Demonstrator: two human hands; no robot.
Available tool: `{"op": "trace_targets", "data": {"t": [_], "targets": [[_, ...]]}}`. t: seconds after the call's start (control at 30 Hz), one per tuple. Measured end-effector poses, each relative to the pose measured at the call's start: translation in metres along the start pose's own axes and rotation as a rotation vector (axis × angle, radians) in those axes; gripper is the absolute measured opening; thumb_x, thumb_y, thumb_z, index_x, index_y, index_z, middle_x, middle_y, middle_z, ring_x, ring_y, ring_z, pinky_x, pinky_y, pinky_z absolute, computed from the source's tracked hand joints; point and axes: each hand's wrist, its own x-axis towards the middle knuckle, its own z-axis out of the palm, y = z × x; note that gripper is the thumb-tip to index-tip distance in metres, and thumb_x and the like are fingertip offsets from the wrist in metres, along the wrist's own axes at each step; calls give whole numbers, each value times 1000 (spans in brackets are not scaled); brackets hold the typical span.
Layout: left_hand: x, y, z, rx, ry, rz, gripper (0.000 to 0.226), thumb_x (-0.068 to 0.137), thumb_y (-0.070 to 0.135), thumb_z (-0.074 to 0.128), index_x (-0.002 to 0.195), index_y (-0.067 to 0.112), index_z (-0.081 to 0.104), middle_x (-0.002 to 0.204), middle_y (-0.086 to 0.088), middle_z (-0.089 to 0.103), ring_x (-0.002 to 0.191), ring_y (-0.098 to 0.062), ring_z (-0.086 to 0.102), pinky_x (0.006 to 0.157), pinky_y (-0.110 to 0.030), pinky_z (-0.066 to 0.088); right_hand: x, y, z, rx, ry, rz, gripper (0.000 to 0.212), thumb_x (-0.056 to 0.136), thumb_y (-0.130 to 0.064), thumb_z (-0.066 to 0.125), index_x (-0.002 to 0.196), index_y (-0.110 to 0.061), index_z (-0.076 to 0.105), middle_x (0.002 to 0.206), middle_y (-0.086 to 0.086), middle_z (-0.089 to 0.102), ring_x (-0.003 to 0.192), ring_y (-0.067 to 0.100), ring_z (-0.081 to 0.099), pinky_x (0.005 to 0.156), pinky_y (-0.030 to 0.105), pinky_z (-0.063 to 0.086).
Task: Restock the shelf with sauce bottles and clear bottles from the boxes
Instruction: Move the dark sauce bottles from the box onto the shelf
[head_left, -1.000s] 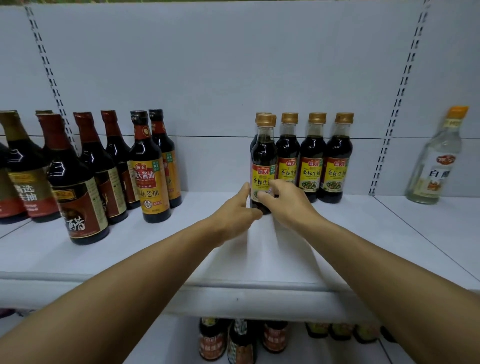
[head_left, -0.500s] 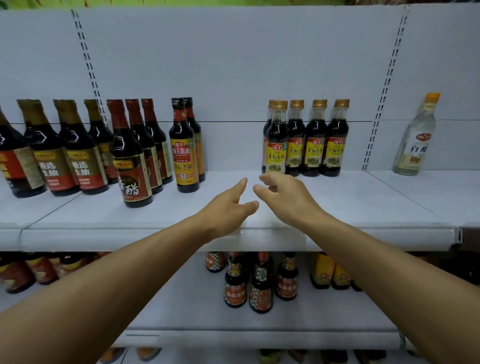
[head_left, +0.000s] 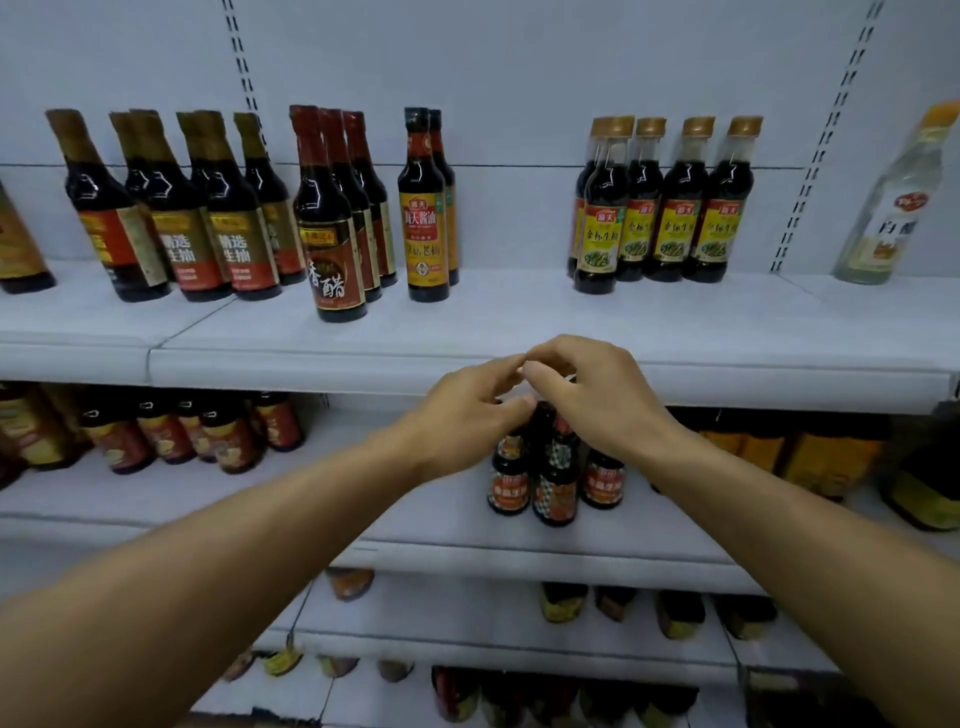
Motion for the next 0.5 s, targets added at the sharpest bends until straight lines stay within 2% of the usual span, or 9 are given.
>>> {"op": "trace_targets", "data": {"t": [0.07,0.13,0.2,0.33,0.47,0.5], "targets": [[-5,-7,6,-38,10,-13,44,98,13,52,137,34,53,131,11,62,120,0,56,104,-32,46,-5,5,7,-2,-36,4,20,94,-33,56,105,-26,71,101,-9,70,93,7,62,82,28,51],[-8,-17,14,-65,10,-33,44,97,8,51,136,28,54,129,8,64,119,-4,58,104,-32,47,-10,12,14,5,-71,14,20,95,-33,55,105,-27,70,101,-11,70,93,6,62,80,26,50],[-10,-26,23,-74,4,-60,43,98,8,51,137,26,55,129,6,64,120,-5,58,105,-33,46,-15,20,21,19,-105,32,20,95,-34,54,106,-26,70,100,-11,70,91,4,62,76,22,50],[-21,-50,43,-96,-13,-122,38,99,13,52,134,29,57,126,13,64,117,4,57,103,-26,45,-31,43,44,33,-171,68,19,96,-33,55,107,-28,70,98,-14,68,89,0,61,74,19,49],[-35,-80,70,-107,-4,-231,36,98,18,54,132,31,60,123,10,67,116,-1,59,105,-35,46,-48,71,75,41,-259,103,18,96,-28,56,102,-21,72,91,-11,68,84,2,61,70,16,47],[-38,-89,77,-95,-3,-255,37,98,18,54,133,29,59,124,9,67,117,-2,59,105,-37,46,-52,78,83,38,-286,110,19,96,-28,56,102,-19,72,92,-8,69,85,5,62,72,21,49]]}}
